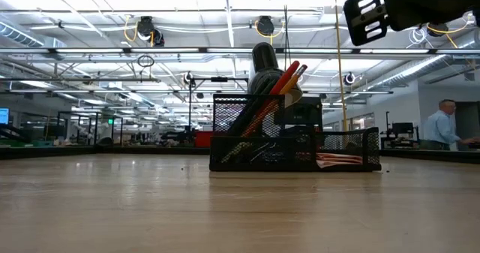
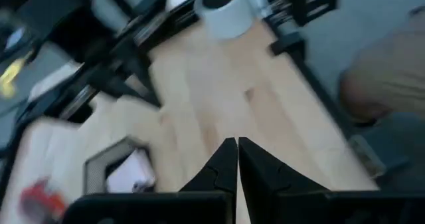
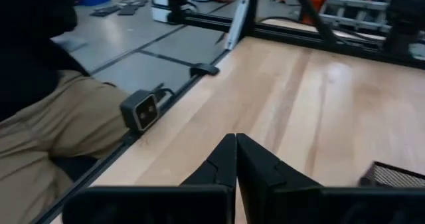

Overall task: Pick and place office supplies into organizer
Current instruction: Return to Home Position

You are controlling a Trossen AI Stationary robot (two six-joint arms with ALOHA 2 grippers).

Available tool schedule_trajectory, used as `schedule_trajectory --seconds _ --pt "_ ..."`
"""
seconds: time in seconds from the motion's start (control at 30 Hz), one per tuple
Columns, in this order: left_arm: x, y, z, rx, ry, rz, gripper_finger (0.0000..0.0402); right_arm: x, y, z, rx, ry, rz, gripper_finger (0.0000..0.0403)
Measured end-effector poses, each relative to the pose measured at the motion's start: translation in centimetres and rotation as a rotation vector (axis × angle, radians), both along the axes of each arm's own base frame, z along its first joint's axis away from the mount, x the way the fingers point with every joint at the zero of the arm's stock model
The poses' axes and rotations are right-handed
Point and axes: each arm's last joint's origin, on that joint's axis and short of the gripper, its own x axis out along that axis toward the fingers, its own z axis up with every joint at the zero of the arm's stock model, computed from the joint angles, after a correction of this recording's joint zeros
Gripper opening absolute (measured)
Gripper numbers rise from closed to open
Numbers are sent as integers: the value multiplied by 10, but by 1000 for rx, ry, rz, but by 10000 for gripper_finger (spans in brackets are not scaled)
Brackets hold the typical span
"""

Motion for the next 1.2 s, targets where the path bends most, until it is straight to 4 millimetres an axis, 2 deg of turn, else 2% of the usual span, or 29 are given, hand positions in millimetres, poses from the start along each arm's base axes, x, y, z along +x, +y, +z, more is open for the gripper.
schedule_trajectory --seconds 0.2,0.33,0.43,0.53,0.7,0.8,0.93,1.1,1.2 --pt "3 -16 12 -71 -94 -234 5 -2 4 -1 2 6 27 0" --pt "7 -9 16 -46 -110 -240 4 -2 4 0 5 4 45 0" --pt "11 6 26 -49 -121 -208 4 0 -2 3 -13 -18 29 0" --pt "10 27 38 -37 -125 -178 5 5 -18 10 -17 -48 -29 0" --pt "8 75 51 -69 -227 -132 4 12 -48 19 4 -88 -7 0" --pt "5 109 43 -92 -286 -87 2 14 -62 22 19 -91 -23 0" --pt "-8 145 20 -166 -350 -50 3 12 -74 22 24 -77 -72 0" --pt "-47 154 -9 -137 -472 -82 3 -1 -84 33 45 -148 -108 0" --pt "-69 159 -23 -191 -576 -66 3 -14 -93 30 74 -152 -147 0"
